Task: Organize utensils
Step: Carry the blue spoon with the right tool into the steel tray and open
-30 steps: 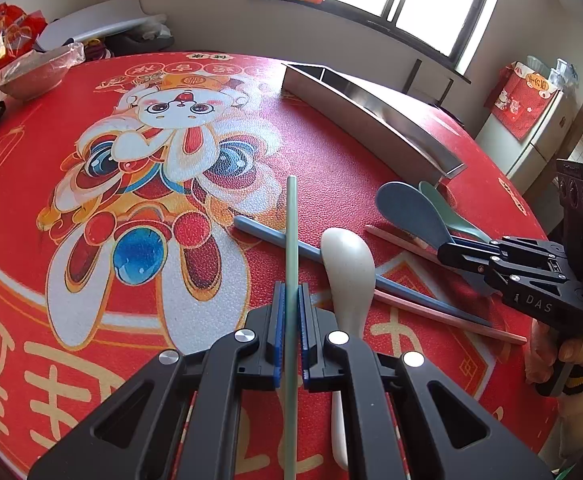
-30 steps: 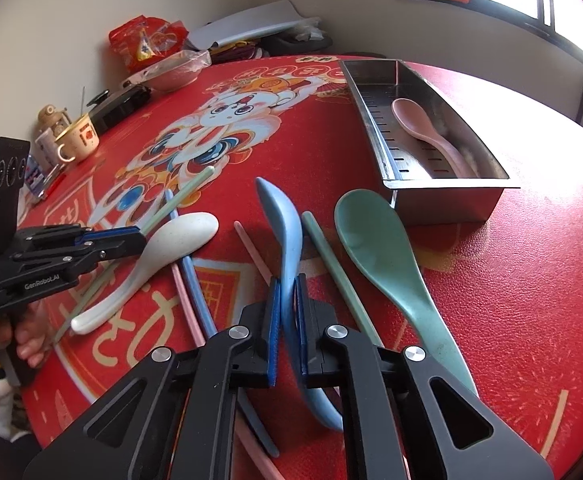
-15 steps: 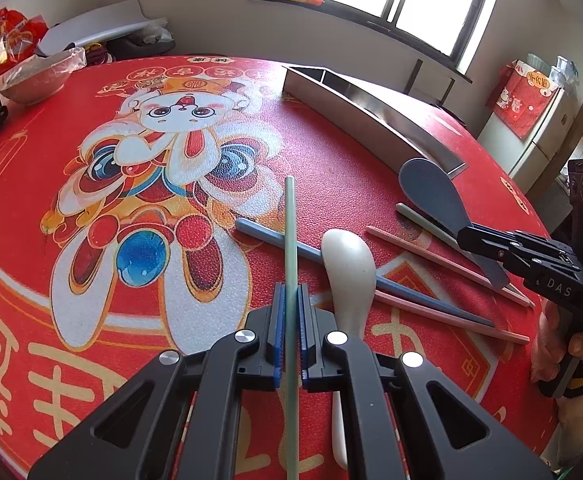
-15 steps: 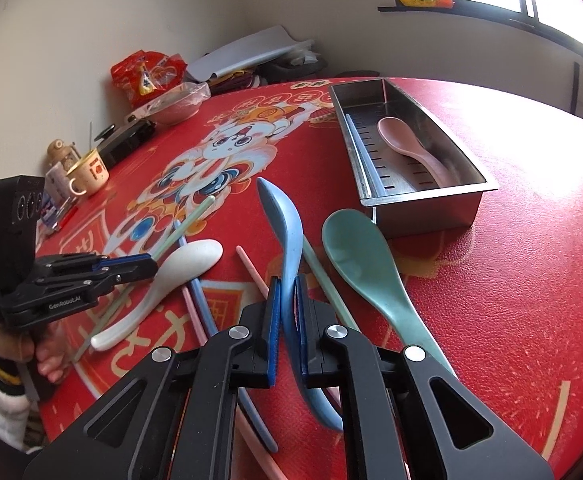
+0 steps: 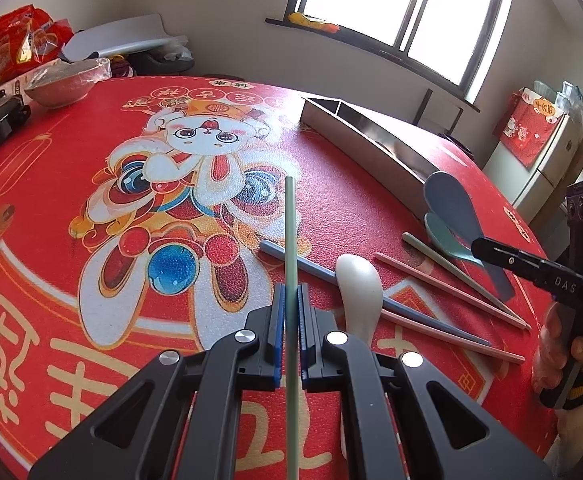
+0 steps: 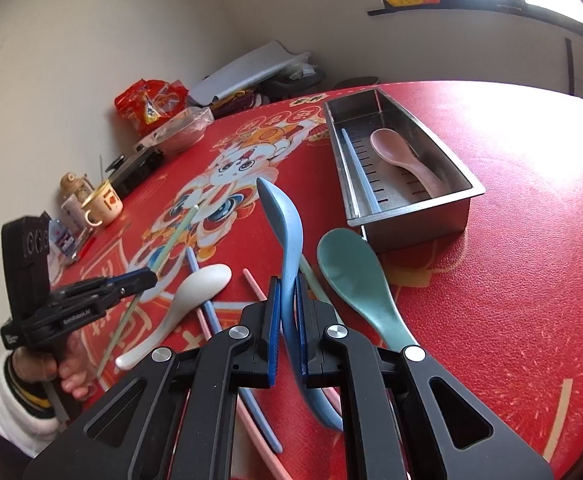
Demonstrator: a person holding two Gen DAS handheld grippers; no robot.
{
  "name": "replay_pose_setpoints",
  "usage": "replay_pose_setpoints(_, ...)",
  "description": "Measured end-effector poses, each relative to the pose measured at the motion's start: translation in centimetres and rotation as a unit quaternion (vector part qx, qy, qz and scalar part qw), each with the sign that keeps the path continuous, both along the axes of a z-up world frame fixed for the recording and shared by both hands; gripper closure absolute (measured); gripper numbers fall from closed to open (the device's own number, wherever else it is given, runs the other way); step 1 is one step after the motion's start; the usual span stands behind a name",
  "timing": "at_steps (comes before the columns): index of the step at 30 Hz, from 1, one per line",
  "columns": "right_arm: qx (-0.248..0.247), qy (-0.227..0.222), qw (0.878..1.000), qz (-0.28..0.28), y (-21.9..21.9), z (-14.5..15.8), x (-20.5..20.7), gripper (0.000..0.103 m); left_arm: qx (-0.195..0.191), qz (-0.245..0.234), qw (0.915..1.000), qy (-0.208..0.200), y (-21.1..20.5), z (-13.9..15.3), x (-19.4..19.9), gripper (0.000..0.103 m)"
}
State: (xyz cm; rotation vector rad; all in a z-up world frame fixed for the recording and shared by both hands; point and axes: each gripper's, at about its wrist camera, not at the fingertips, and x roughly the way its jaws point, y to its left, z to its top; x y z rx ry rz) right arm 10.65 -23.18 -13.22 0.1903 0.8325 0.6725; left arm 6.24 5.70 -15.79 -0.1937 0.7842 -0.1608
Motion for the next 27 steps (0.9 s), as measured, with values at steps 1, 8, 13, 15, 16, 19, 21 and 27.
replay_pose_setpoints(1, 0.004, 0.002, 1.0, -0.006, -0.4, 0.6, 0.6, 0.096, 0.0, 0.001, 1.0, 0.0, 0.0, 0.0, 0.0, 0.097)
replay_pose_setpoints(8, -0.076, -0.038, 0.996, -0.035, 0.1, 5.0, 6.8, 0.096, -0.008, 0.003, 1.0, 0.002, 0.4, -0.1, 0.0, 0.097)
replay_pose_setpoints(13, -0.144, 0.007, 0.988, -0.058, 0.9, 3.0, 12.0, 0.096, -0.008, 0.003, 1.0, 0.002, 0.4, -0.1, 0.0, 0.097)
replay_pose_setpoints(15, -0.151, 0.025, 0.986, -0.063, 0.9, 2.1, 13.1, 0.096, -0.008, 0.002, 1.0, 0.002, 0.4, -0.1, 0.0, 0.097)
replay_pose_setpoints(16, -0.155, 0.03, 0.985, -0.063, 1.0, 1.7, 13.5, 0.096, -0.009, 0.003, 1.0, 0.003, 0.4, -0.1, 0.1, 0.097)
replay_pose_setpoints(19, -0.165, 0.037, 0.984, -0.062, 1.4, 1.0, 14.0, 0.096, -0.011, 0.002, 0.9999, 0.007, 0.4, -0.3, 0.2, 0.097)
replay_pose_setpoints(21, -0.169, 0.04, 0.983, -0.059, 1.8, 0.8, 14.3, 0.096, -0.012, 0.0, 0.9999, 0.008, 0.5, -0.4, 0.3, 0.097)
replay_pose_setpoints(27, -0.174, 0.054, 0.982, -0.058, 2.5, 0.2, 15.1, 0.096, -0.013, 0.0, 0.9999, 0.009, 0.4, -0.4, 0.3, 0.097)
